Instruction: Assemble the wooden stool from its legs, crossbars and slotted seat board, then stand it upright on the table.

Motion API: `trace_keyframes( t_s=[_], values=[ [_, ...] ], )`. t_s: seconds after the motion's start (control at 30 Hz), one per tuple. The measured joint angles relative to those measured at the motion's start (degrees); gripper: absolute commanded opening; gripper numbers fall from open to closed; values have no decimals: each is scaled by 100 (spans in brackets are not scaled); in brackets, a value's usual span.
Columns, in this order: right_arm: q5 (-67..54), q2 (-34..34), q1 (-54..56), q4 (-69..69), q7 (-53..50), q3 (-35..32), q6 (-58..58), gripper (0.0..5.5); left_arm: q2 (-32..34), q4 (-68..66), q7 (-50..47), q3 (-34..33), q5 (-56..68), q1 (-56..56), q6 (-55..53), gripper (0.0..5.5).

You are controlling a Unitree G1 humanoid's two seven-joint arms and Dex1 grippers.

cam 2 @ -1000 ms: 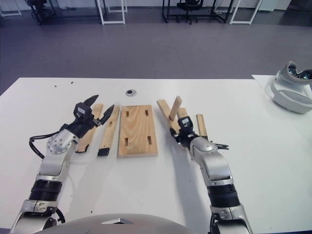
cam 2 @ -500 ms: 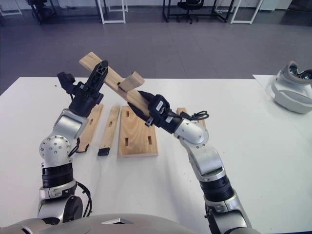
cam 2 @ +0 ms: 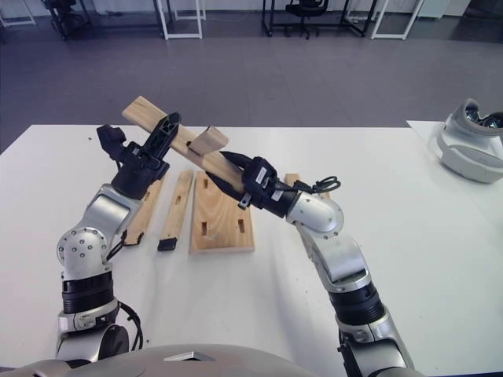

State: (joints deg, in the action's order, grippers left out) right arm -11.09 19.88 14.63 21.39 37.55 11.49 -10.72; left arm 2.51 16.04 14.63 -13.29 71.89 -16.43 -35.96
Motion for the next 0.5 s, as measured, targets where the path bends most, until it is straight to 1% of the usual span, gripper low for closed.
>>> trace_keyframes(
  t_s=[0.17, 0.27, 0.33, 0.4, 0.5],
  values=[
    [-105, -31, -226, 33, 35, -2, 61, 340, -136, 63, -492, -185, 242, 515, 15, 101],
    [-49, 6, -663, -3, -65, -67, 84, 344, 36, 237, -828, -442, 159, 895, 83, 101],
    [75, 160, -903, -30, -186, -200, 112, 344, 228, 390, -1106, -624, 16, 1221, 136, 101],
    [476, 313, -1059, -201, -368, -254, 242, 344, 307, 735, -1403, -716, -26, 1589, 135, 101],
    [1301, 539, -1132, -896, -764, -183, 369, 344, 406, 1303, -2024, -721, -59, 2004, 122, 101]
  ],
)
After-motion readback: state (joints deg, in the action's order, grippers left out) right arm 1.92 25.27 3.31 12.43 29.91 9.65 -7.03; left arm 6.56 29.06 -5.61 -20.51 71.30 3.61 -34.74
